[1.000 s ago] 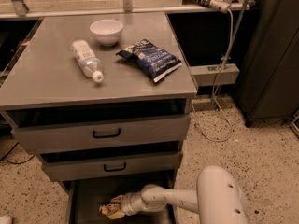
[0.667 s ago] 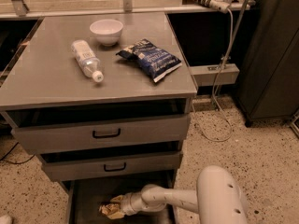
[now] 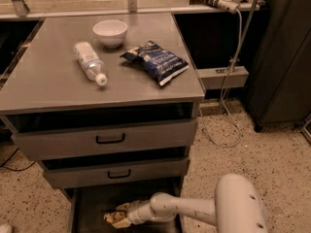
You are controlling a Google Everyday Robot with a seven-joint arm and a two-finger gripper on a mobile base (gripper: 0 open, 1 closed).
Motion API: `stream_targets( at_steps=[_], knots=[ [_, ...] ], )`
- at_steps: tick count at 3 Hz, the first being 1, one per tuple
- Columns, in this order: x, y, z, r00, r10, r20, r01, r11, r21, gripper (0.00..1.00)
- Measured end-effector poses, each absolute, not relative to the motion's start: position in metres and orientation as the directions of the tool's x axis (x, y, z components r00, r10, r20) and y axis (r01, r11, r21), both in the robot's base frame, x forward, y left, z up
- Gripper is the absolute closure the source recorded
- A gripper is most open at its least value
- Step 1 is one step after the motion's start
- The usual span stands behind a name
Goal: Pick orange can from bottom drawer and place on counter
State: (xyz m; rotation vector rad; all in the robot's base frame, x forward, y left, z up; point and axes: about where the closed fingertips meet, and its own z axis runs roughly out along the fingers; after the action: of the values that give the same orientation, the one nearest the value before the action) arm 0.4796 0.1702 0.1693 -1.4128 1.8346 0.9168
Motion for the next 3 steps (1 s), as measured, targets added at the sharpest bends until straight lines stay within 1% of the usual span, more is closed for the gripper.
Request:
stream_targets(
  at_steps=[2,3],
  knots=[
    [0.476,0.121,0.275,-0.282,-0.438,-0.854,-0.916,0.387,0.105,1.0],
    [0.469,0.103,0.334,-0.291,-0.423,-0.858,-0.881,0.468,0.068,1.0]
  ],
)
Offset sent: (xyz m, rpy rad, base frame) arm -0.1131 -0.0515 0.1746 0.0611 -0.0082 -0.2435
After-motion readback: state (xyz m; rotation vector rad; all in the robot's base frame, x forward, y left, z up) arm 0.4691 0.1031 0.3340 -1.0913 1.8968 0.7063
